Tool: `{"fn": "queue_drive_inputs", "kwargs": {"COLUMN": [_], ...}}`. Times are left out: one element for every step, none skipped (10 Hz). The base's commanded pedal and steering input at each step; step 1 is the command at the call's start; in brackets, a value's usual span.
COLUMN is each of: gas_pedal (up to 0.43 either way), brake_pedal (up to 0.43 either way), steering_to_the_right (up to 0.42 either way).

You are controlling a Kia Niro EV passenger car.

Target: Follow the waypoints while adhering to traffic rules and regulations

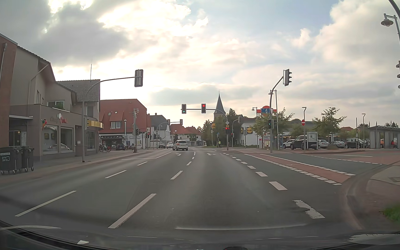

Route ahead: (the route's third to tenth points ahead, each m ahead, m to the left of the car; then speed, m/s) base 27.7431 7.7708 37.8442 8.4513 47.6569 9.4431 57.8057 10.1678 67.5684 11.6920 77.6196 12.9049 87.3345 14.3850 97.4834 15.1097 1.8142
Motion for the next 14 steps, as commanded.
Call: {"fn": "queue_drive_inputs", "kwargs": {"gas_pedal": [0.000,0.000,0.000,0.000,0.000,0.000,0.000,0.000,0.000,0.000,0.000,0.000,0.000,0.000], "brake_pedal": [0.299,0.274,0.262,0.256,0.232,0.207,0.183,0.171,0.171,0.177,0.177,0.177,0.189,0.201], "steering_to_the_right": [-0.005,-0.005,-0.005,-0.005,-0.005,-0.005,-0.005,-0.005,-0.005,-0.005,-0.005,-0.005,-0.005,-0.005]}}
